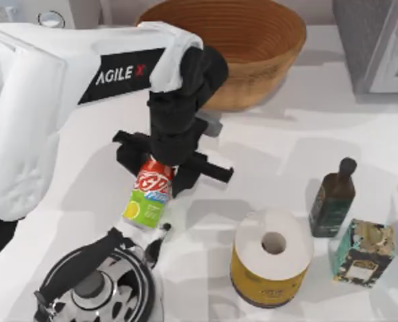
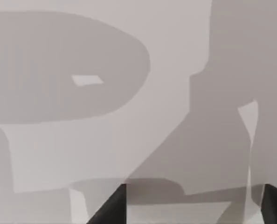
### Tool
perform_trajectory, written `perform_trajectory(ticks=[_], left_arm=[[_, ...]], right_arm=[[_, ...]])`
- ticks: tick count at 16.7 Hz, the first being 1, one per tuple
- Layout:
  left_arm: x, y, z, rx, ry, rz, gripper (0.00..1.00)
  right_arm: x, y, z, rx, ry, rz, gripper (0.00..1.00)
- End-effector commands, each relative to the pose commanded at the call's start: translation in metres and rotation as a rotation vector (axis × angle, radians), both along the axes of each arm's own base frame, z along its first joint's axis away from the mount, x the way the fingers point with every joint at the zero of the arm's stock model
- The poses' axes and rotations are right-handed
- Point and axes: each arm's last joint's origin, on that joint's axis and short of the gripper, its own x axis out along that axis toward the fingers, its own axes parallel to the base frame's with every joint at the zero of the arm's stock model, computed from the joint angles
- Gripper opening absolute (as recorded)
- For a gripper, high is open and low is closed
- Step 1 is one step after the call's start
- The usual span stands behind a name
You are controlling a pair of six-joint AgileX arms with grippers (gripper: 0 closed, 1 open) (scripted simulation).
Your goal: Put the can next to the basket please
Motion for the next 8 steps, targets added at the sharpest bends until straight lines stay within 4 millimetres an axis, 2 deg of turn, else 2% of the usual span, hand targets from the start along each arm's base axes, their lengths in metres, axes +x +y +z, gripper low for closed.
perform_trajectory(ticks=[2,4,8], left_arm=[[-0.004,-0.029,0.01,0.015,-0.019,0.124,0.0],[-0.005,-0.049,0.028,0.017,-0.048,0.233,0.0],[0.0,-0.063,0.068,-0.003,-0.105,0.383,0.0]], right_arm=[[0.0,0.0,0.0,0.0,0.0,0.0,1.0],[0.0,0.0,0.0,0.0,0.0,0.0,1.0],[0.0,0.0,0.0,0.0,0.0,0.0,1.0]])
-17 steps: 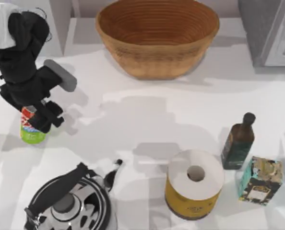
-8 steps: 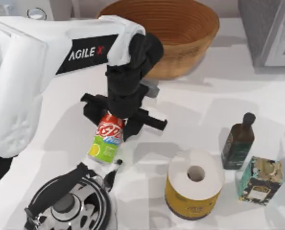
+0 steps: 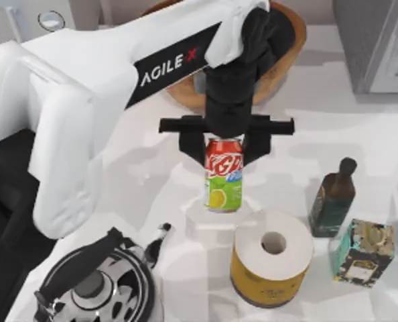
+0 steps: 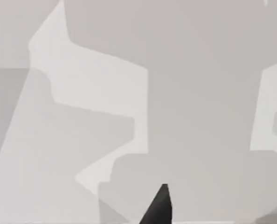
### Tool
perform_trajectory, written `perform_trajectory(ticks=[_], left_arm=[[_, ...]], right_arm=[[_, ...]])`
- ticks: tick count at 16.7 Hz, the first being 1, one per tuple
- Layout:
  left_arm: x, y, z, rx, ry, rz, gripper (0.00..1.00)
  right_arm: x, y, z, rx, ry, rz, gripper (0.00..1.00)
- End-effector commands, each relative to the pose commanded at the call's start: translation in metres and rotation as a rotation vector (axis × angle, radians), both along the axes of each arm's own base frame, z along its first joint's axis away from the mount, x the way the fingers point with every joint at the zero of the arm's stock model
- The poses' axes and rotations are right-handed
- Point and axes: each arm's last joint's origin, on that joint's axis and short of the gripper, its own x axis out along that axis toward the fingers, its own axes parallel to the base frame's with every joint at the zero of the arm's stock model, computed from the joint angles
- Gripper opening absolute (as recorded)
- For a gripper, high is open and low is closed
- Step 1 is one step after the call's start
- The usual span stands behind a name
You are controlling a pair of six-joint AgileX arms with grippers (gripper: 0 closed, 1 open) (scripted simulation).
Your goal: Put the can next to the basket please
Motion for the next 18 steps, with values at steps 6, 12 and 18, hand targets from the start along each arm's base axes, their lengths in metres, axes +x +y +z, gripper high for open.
perform_trajectory(ticks=[6,12,18], left_arm=[[0.0031,0.0016,0.0115,-0.005,-0.018,0.03,0.0],[0.0017,0.0014,0.0043,-0.001,-0.009,0.028,0.0],[0.0031,0.0016,0.0035,-0.005,-0.018,0.03,0.08]], right_arm=[[0.0,0.0,0.0,0.0,0.0,0.0,1.0],[0.0,0.0,0.0,0.0,0.0,0.0,1.0],[0.0,0.0,0.0,0.0,0.0,0.0,1.0]])
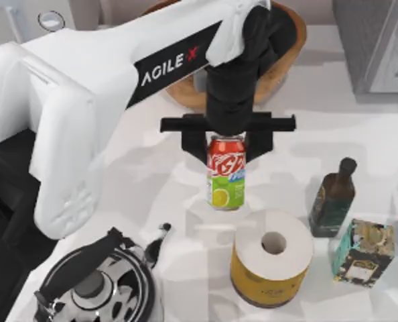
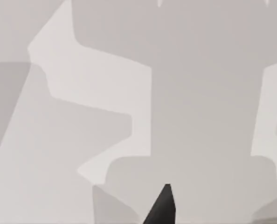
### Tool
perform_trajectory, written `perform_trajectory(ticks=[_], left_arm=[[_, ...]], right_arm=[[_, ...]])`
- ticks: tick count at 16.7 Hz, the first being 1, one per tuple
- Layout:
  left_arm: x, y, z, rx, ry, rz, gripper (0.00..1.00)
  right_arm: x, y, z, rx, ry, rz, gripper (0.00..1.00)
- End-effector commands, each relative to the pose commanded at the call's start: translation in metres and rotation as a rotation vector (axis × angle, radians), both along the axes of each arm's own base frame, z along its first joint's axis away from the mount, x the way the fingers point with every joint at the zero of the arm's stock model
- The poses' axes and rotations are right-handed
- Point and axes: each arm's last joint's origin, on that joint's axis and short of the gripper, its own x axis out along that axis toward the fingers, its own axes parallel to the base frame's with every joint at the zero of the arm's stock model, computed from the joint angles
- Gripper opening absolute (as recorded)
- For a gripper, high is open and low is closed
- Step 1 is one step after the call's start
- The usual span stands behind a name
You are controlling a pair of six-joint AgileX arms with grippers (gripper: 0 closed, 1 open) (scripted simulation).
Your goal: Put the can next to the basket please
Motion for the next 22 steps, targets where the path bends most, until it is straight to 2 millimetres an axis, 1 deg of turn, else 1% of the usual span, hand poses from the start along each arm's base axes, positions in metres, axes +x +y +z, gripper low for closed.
perform_trajectory(ticks=[12,13,22], left_arm=[[0.0,0.0,0.0,0.0,0.0,0.0,0.98],[0.0,0.0,0.0,0.0,0.0,0.0,1.0],[-0.0008,-0.0007,0.0002,0.001,0.002,-0.002,1.0]], right_arm=[[0.0,0.0,0.0,0.0,0.0,0.0,1.0],[0.0,0.0,0.0,0.0,0.0,0.0,1.0],[0.0,0.0,0.0,0.0,0.0,0.0,1.0]])
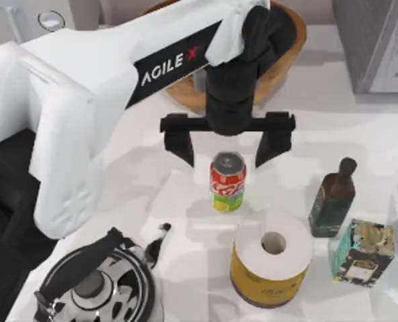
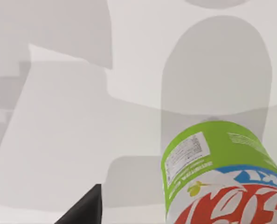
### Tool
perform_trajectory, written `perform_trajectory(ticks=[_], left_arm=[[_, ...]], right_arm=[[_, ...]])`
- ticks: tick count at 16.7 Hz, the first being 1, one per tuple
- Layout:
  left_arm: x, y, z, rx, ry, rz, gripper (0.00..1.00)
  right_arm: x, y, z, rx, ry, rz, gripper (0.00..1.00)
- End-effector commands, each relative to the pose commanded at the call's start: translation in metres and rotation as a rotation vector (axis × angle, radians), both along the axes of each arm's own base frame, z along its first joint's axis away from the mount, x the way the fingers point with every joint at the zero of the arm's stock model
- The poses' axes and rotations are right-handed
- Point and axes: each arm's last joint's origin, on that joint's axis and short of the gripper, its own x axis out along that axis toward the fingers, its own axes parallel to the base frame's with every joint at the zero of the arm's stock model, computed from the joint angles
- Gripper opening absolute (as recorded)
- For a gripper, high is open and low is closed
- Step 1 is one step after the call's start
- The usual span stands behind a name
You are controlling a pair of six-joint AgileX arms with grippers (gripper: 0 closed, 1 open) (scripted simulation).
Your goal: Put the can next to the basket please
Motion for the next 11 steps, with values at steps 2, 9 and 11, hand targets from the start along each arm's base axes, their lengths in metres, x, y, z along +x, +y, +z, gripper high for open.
perform_trajectory(ticks=[2,9,11], left_arm=[[-0.003,-0.002,0.003,0.008,0.013,-0.005,1.0],[-0.001,-0.001,0.038,0.0,0.001,-0.002,1.0],[0.0,0.0,0.04,-0.001,-0.002,0.0,1.0]], right_arm=[[0.0,0.0,0.0,0.0,0.0,0.0,1.0],[0.0,0.0,0.0,0.0,0.0,0.0,1.0],[0.0,0.0,0.0,0.0,0.0,0.0,1.0]])
